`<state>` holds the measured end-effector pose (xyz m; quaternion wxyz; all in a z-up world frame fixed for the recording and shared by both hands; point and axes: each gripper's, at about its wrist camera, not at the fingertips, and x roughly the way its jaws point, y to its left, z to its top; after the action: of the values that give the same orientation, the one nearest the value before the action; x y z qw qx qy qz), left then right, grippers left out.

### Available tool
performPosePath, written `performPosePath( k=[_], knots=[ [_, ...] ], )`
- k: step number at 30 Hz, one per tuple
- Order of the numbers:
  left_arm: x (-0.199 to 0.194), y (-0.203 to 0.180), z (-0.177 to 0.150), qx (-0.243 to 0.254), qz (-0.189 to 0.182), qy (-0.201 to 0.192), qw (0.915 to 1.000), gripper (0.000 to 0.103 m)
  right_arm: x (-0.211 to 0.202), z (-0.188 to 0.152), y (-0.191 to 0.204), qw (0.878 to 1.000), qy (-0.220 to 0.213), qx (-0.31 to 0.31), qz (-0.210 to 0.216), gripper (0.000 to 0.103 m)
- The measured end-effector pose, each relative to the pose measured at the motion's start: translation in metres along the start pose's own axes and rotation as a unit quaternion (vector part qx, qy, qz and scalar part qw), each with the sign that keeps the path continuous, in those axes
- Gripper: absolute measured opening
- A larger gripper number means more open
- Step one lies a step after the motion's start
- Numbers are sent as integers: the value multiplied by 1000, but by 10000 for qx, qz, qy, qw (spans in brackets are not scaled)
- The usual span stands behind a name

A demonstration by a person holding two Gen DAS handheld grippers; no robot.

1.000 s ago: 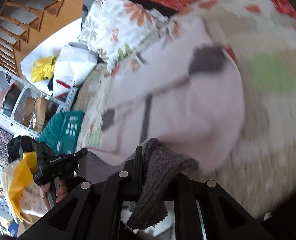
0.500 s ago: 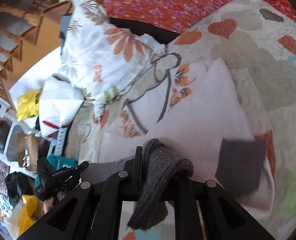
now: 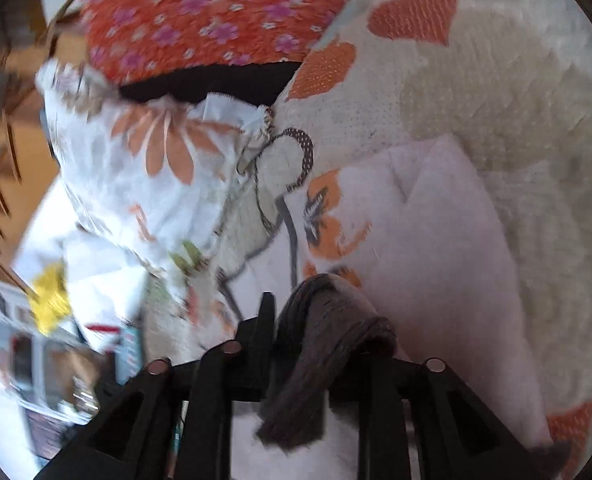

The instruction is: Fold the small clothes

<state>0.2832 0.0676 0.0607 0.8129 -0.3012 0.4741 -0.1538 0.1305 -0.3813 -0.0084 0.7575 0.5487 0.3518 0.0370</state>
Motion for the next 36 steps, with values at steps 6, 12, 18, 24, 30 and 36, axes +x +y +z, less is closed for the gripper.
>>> performPosePath(
  k=[6,12,18,24,30,36],
  knots=[
    [-10,7,2,-346,2,16,9994,58,12,20,-20,9956,-42,757,541,49],
    [-20,-3,-2,-33,289,-100,9995,60,11,40,-1,9983,-294,498,14,53],
    [-39,-2,-1,97,509,-364,9980,64,12,43,63,9700,-561,-1434,-1883,53],
    [-62,7,5,153,1012,-726,9921,69,21,-24,114,9452,-44,-2650,-1905,53],
    [-77,8,0,408,1244,-830,9879,70,60,-98,130,9183,906,-3389,-1833,31],
    [-87,13,1,329,1098,-835,9899,71,114,-145,132,8822,1483,-3864,-2245,31]
  ],
)
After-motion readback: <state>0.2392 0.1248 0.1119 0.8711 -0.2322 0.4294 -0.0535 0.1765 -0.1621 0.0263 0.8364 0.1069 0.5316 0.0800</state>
